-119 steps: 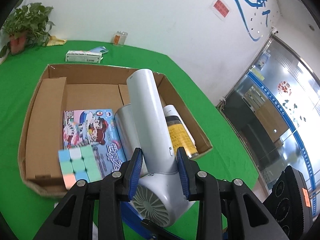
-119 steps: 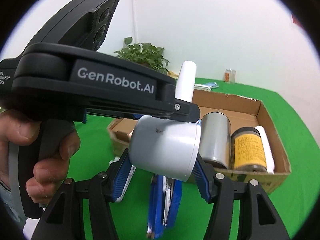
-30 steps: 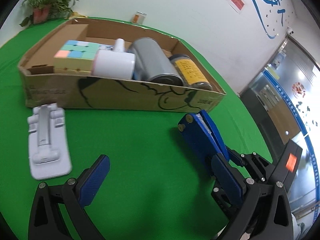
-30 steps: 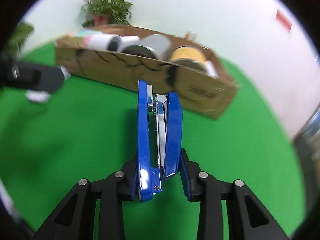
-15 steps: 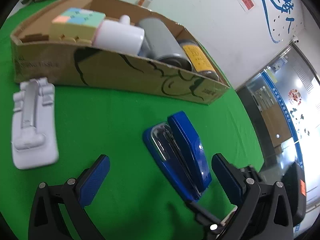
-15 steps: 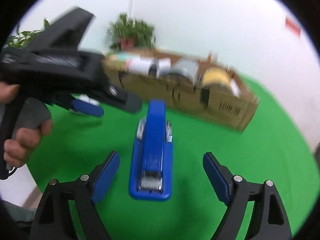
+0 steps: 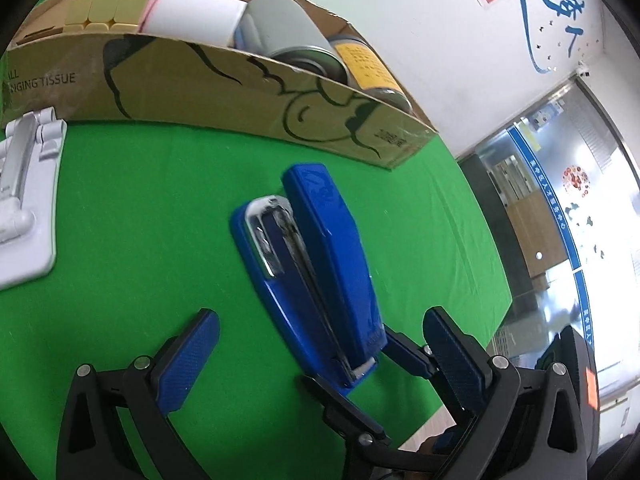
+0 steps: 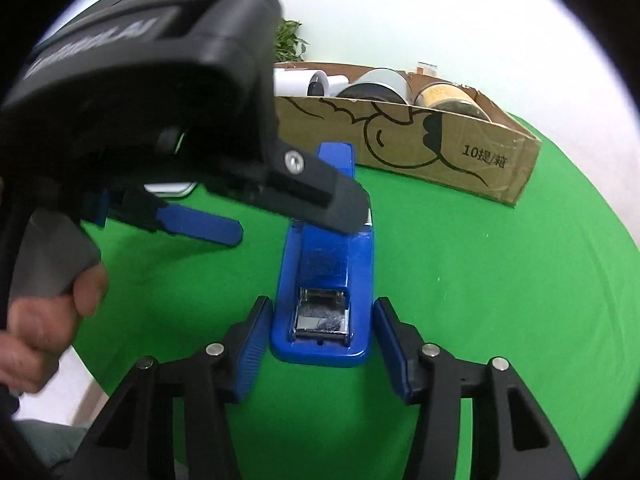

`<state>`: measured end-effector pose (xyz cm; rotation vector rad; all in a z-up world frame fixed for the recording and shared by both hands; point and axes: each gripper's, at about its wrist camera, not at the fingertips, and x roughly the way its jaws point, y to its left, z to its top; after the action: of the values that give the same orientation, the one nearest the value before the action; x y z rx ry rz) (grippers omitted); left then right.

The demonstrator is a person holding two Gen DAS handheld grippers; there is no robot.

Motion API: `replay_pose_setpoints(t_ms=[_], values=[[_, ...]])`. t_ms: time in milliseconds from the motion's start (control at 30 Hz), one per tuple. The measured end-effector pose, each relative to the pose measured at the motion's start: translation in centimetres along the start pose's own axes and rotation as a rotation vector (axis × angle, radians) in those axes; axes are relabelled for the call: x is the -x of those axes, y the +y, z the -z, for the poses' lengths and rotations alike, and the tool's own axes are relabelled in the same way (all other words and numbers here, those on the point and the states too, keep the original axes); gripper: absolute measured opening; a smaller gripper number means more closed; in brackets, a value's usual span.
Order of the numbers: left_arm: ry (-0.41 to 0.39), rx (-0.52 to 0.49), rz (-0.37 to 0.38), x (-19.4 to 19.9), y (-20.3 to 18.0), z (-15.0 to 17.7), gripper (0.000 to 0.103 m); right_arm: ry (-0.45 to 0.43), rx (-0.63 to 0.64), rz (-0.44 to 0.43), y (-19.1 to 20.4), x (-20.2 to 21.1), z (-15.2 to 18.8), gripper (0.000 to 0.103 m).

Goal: Organize rigid objects
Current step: 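Grasp the blue stapler with the left gripper, then carry the stapler into the box and stand it beside the game box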

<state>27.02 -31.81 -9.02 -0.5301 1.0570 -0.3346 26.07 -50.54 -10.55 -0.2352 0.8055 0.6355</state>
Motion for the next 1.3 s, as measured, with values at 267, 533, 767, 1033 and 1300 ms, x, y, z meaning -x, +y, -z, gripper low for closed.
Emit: replay_pose_setpoints(t_ms=[267,533,767,1033,1300], values=[[-0.014,0.075,0.035,0.6,0.8,0.7,0.082,0.059,-0.239,-0.154,-3.0,-0.2,-1.6,0.050],[0.025,0.072,0.028,0.7,1.5,2.0,0.049,0.097,-0.338,-0.239,-4.7,-1.2,-2.9,0.050],[0.007,0.037,0.011,0.7,0.8,2.5,0.046,0.102,-0.323,-0.229,-0.8,-0.6,-1.5,0.050],[-0.050,0.019,0.078,3.3,0.2,1.6,0.038,0.039,-0.271,-0.201,0.5,0.3,-3.7,0.042],[-0.115,-0.014,0.098,7.2,-0.2,0.3,0.038,-0.027,-0.218,-0.176,2.3,1.4,-6.2,0.042]])
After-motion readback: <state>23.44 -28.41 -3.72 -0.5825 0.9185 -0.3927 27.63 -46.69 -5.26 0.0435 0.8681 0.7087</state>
